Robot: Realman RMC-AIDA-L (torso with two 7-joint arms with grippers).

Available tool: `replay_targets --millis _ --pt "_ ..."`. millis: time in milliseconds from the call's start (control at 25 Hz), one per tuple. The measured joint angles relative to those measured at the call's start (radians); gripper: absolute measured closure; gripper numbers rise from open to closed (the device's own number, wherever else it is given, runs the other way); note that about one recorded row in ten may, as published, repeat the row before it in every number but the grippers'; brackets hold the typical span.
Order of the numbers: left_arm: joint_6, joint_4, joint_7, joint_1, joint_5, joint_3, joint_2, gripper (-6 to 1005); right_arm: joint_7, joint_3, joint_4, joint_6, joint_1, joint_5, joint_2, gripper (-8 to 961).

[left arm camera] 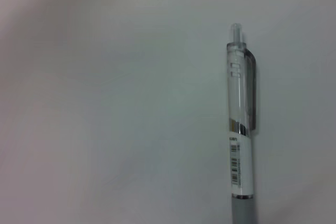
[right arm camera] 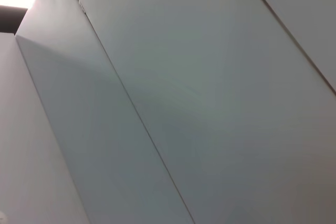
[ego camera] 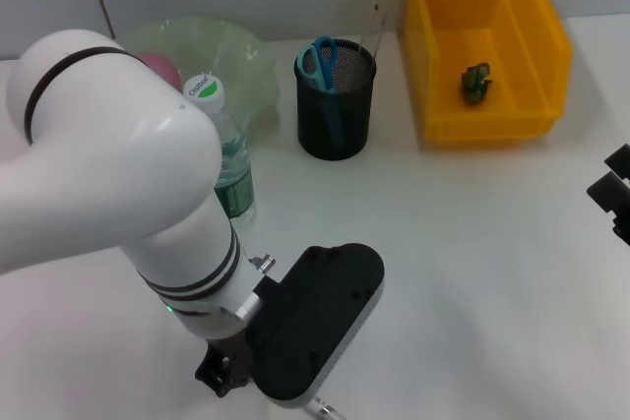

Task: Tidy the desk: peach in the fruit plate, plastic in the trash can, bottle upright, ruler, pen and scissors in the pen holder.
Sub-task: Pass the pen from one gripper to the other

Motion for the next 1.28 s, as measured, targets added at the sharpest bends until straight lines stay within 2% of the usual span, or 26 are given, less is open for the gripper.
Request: replay_targets --millis 320,480,600,640,680,840,880,1040,1080,1280 --pt "0.017 0.026 -0.007 0.007 -0.004 -0.015 0.0 872 0.001 -0.002 0.003 -0.001 0.001 0.0 0.0 139" --pt "0.048 0.061 0.002 0.015 -0.066 -0.09 0.001 869 0.001 0.0 0.003 -0.002 0.001 0.002 0.0 139" --pt "0.06 0.089 0.045 0.034 -0.157 -0.21 0.004 867 0.001 0.007 0.003 -0.007 0.0 0.008 0.0 139" --pt "0.06 0.089 0.045 0.034 -0.157 -0.21 0.004 867 0.001 0.007 0.003 -0.007 0.0 0.008 0.0 139" --pt "0.062 0.095 0.085 0.051 -0.228 -0.286 0.005 866 0.001 0.012 -0.001 -0.015 -0.001 0.018 -0.003 139" --pt "0.058 0.094 0.116 0.067 -0.281 -0.346 0.006 863 0.001 0.022 -0.012 -0.048 -0.004 0.042 -0.007 139" --pt "0.049 0.087 0.148 0.092 -0.338 -0.405 0.006 863 0.002 0.025 -0.015 -0.089 -0.008 0.071 -0.01 139" --pt "0.04 0.083 0.173 0.114 -0.379 -0.432 0.006 860 0.004 0.025 -0.021 -0.163 -0.014 0.105 -0.013 139" --pt "0.021 0.07 0.193 0.138 -0.425 -0.46 0.007 860 0.003 0.017 -0.023 -0.182 -0.014 0.107 -0.013 139" --pt "-0.027 0.035 0.21 0.172 -0.502 -0.501 0.008 856 -0.02 -0.001 -0.013 -0.188 -0.014 0.107 -0.01 139"
